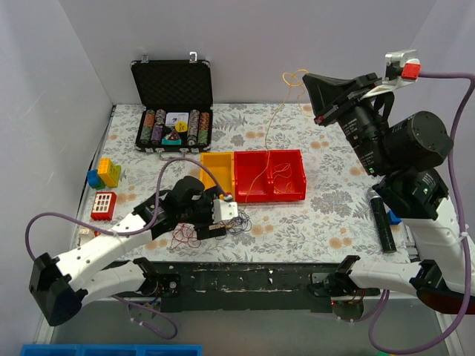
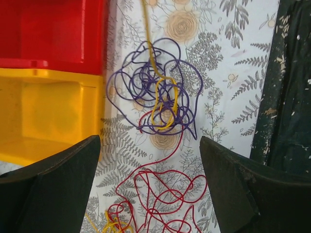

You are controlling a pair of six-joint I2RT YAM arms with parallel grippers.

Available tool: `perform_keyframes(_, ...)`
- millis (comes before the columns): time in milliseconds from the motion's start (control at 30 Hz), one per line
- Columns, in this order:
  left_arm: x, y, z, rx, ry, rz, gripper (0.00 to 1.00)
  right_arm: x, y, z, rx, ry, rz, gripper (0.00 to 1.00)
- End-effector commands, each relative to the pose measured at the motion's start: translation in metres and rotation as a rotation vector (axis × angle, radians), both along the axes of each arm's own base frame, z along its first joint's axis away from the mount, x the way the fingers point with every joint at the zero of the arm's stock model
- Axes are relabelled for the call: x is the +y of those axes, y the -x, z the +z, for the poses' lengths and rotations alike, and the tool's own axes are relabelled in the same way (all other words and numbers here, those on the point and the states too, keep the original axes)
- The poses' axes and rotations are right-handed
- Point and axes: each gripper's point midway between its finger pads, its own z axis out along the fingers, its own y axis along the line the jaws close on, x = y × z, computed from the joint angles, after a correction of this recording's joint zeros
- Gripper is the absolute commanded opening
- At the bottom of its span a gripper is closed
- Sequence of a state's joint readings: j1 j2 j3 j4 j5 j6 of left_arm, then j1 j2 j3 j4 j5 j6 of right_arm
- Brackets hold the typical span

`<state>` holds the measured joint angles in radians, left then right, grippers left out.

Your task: Untangle the cables

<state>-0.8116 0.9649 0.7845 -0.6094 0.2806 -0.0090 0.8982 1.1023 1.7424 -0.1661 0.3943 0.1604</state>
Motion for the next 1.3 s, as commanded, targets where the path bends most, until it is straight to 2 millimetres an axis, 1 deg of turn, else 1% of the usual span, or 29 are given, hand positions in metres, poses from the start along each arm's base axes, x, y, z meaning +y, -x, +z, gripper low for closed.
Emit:
perform_keyframes(0,-0.008,-0.003,-0.030,-0.005,-0.041,-0.081,0.84,-0.041,0.018,0.027,-0.069,-0.092,-0.067,0.01)
perform_keyframes(100,-0.011,-0.005,-0.046,-0.001,-0.071,-0.111,0.84,-0.045,0.018,0.020,-0.064,-0.072,-0.087,0.01)
perform_keyframes(167,-0.013,-0.010,-0.055,-0.021,-0.083,-0.121,0.84,-0.052,0.020,0.019,-0.070,-0.063,-0.107,0.01)
perform_keyframes(267,-0.017,-0.019,-0.063,-0.045,-0.094,-0.124,0.84,-0.063,0.021,0.019,-0.078,-0.052,-0.145,0.01)
perform_keyframes(467,-0.030,-0.035,-0.061,-0.090,-0.076,-0.117,0.84,-0.083,0.028,0.018,-0.092,-0.041,-0.197,0.01)
perform_keyframes(567,-0.039,-0.040,-0.060,-0.098,-0.048,-0.123,0.84,-0.085,0.028,0.014,-0.088,-0.025,-0.203,0.01)
perform_keyframes(700,-0.052,-0.035,-0.067,-0.032,-0.044,-0.179,0.83,-0.089,0.024,0.007,-0.082,0.003,-0.243,0.01)
perform_keyframes(833,-0.058,-0.021,-0.076,0.043,-0.066,-0.253,0.80,-0.094,0.023,0.004,-0.081,0.016,-0.269,0.01)
perform_keyframes(867,-0.058,-0.018,-0.078,0.054,-0.077,-0.265,0.77,-0.096,0.024,0.004,-0.082,0.018,-0.273,0.01)
perform_keyframes(933,-0.057,-0.016,-0.082,0.075,-0.096,-0.275,0.69,-0.097,0.023,0.003,-0.082,0.022,-0.283,0.01)
perform_keyframes(1000,-0.057,-0.014,-0.084,0.086,-0.105,-0.279,0.56,-0.098,0.022,0.002,-0.082,0.027,-0.290,0.01)
perform_keyframes(1100,-0.054,-0.011,-0.084,0.097,-0.113,-0.283,0.33,-0.099,0.022,0.002,-0.083,0.034,-0.296,0.01)
perform_keyframes(1200,-0.053,-0.009,-0.083,0.113,-0.118,-0.285,0.15,-0.098,0.022,0.003,-0.087,0.031,-0.294,0.01)
perform_keyframes(1233,-0.053,-0.008,-0.083,0.115,-0.120,-0.287,0.04,-0.100,0.023,0.003,-0.090,0.032,-0.297,0.01)
perform_keyframes(1267,-0.053,-0.009,-0.083,0.113,-0.128,-0.283,0.00,-0.101,0.023,0.004,-0.091,0.028,-0.300,0.01)
